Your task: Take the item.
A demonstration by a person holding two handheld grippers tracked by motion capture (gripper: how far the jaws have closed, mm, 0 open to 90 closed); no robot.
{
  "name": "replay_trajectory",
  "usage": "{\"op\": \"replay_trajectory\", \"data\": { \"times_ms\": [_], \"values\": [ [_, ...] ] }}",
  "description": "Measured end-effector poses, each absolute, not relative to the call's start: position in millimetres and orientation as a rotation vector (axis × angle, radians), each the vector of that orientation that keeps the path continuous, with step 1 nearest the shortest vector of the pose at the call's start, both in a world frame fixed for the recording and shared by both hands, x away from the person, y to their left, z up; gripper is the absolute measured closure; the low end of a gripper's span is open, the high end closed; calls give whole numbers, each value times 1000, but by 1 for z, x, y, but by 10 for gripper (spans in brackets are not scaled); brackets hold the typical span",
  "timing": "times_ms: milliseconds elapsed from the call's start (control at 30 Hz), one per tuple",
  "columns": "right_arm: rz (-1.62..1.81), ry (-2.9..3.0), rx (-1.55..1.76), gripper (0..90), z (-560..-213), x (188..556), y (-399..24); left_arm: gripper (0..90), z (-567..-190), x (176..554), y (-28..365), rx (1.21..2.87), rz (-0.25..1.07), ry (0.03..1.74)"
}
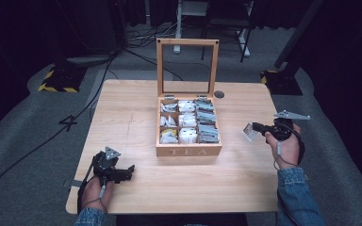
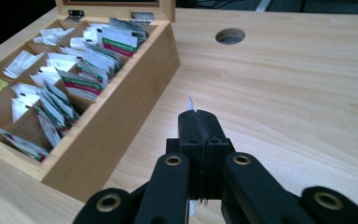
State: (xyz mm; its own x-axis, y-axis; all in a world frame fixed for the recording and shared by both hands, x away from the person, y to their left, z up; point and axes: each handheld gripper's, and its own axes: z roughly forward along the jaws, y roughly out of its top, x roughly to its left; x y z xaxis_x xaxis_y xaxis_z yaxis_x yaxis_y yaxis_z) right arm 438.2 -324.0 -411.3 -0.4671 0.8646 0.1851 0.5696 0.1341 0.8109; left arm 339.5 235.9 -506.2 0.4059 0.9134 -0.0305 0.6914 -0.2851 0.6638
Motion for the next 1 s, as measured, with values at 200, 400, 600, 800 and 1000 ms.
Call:
{"op": "replay_trajectory", "data": {
  "times_ms": [200,400,600,800,1000],
  "values": [
    [1229,2123,1441,900,-426,444,-325,0,-506,340,236,2070,481,1357],
    [1204,2157,1462,900,-435,448,-322,0,-506,340,236,2070,481,1357],
    [1176,2182,1499,898,-443,451,-321,0,-506,340,236,2070,481,1357],
    [1154,2184,1533,877,-449,454,-325,0,-506,340,236,2070,480,1357],
    [1126,2177,1534,813,-456,456,-328,0,-506,340,236,2070,481,1357]
  ]
}}
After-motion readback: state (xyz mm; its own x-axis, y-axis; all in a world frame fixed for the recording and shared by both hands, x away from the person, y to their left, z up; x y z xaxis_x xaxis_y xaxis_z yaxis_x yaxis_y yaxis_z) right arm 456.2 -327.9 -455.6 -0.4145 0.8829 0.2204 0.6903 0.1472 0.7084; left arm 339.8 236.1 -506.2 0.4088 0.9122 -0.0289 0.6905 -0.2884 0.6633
